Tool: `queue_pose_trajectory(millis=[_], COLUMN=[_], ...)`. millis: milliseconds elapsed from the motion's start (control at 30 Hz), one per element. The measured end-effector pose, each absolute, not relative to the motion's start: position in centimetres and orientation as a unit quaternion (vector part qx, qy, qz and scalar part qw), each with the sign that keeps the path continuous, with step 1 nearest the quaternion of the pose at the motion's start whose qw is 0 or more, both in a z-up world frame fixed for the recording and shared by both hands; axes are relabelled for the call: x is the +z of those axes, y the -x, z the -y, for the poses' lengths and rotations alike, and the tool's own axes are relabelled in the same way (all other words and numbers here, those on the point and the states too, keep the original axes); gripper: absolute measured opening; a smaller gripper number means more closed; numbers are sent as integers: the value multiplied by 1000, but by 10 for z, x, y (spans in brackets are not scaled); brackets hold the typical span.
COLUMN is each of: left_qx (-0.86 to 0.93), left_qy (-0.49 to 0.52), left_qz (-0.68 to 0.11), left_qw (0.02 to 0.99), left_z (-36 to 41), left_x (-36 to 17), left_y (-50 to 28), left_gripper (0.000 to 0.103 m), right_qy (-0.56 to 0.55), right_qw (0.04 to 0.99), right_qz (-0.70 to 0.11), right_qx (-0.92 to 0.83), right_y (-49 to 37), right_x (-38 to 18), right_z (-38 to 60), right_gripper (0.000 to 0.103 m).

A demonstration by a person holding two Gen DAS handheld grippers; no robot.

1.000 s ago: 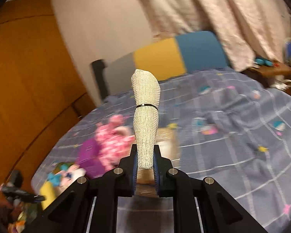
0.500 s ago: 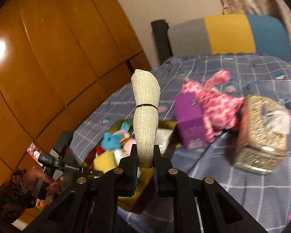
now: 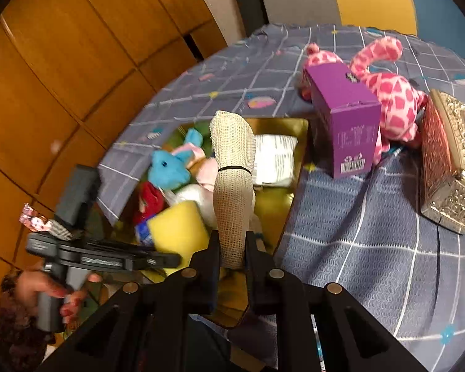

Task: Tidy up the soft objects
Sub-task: 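Carry the sponge and bandage roll over the gold tray with both tools, then release the sponge with the left tool while the right tool lowers the bandage roll into the tray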

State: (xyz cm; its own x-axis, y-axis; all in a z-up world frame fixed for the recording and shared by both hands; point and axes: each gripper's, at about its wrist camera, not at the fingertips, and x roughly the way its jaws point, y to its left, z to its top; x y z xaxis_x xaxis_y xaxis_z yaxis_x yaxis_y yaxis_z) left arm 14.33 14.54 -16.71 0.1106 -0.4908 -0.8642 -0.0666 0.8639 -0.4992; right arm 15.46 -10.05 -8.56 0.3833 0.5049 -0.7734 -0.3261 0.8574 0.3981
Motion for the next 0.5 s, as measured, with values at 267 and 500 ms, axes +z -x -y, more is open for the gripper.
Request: queue_pose_trajectory(millis=[267, 500], left_qx=[-150, -91], left_qy=[263, 287], left_qz=[-520, -441], left_qw=[799, 845], left_z=[-181, -211], left_x=[-104, -88], left_y=[-105, -85], left_gripper=[68, 68], right_qy=[-83, -109], right_qw=[811, 788], right_qz=[-508, -531], right_qx=[278, 293], right_y=[-169, -208], right_x=[-91, -100], right_z=[68, 14], right_gripper=[14, 15])
